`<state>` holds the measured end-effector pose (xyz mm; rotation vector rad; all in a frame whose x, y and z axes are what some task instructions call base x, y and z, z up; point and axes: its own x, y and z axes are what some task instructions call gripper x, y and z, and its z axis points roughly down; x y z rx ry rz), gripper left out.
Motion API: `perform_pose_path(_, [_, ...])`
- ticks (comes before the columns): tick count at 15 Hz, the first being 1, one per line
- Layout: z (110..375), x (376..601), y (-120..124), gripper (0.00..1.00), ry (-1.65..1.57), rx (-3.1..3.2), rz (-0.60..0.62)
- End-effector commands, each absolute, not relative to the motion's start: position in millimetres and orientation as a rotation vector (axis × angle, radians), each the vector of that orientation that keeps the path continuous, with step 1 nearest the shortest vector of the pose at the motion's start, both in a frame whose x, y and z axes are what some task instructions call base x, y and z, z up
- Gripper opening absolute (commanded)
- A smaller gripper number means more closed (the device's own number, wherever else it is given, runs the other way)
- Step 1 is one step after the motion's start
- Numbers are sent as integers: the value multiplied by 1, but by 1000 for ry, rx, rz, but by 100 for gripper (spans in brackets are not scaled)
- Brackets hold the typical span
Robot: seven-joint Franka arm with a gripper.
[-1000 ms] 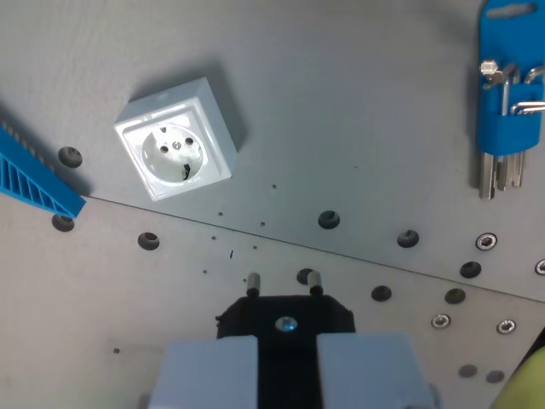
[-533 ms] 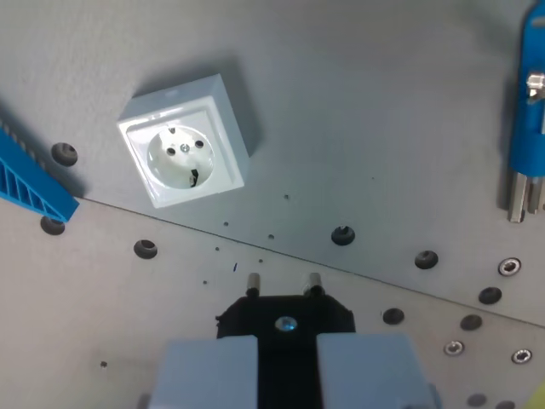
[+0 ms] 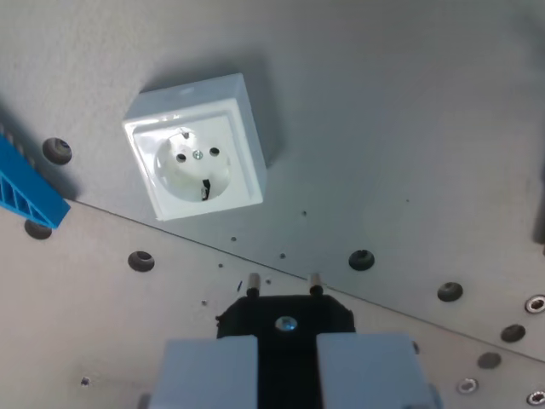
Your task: Move above the white socket
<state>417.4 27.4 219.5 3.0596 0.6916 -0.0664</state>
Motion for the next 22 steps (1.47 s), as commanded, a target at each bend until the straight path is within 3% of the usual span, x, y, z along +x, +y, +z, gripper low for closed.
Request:
perform_pose_path(1, [203,411,31,0,883,2995,66])
perform_pose_path(12, [148,394,48,0,977,2965,66])
perform_pose_path(22, [120,382,57,0,997,2949,79])
